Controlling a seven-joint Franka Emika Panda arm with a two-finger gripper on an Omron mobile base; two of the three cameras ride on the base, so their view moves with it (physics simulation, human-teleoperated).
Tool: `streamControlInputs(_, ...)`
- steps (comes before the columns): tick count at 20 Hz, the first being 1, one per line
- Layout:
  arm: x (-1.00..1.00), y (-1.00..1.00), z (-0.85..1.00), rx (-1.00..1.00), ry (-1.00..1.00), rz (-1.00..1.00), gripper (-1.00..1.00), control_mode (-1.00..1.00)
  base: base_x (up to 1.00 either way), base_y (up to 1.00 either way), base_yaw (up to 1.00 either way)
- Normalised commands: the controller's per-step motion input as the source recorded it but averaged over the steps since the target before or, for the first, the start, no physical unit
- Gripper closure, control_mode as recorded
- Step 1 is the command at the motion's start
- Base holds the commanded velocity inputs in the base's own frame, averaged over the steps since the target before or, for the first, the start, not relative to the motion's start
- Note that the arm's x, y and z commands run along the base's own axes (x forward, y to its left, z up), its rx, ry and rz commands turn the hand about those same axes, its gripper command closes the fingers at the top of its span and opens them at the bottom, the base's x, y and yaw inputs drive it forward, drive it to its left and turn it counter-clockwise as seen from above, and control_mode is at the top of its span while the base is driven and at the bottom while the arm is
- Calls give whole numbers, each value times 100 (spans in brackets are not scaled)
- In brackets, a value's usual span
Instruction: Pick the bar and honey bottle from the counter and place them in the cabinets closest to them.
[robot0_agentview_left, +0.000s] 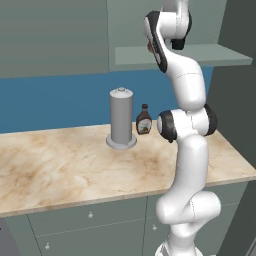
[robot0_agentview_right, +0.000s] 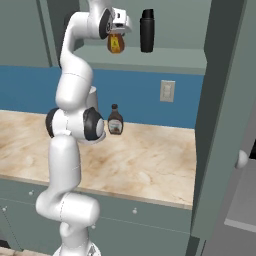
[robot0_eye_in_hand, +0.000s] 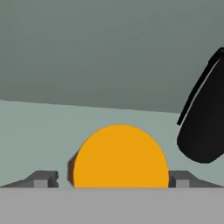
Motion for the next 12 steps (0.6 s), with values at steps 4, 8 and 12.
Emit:
streamControlInputs(4,30,20,13,1,4,-12,-100,-100,0,0,0)
streamControlInputs(8,60,40,0,0,-6,-18,-100,-100,0,0,0)
streamControlInputs(12,51,27,0,0,-11,-18,-100,-100,0,0,0)
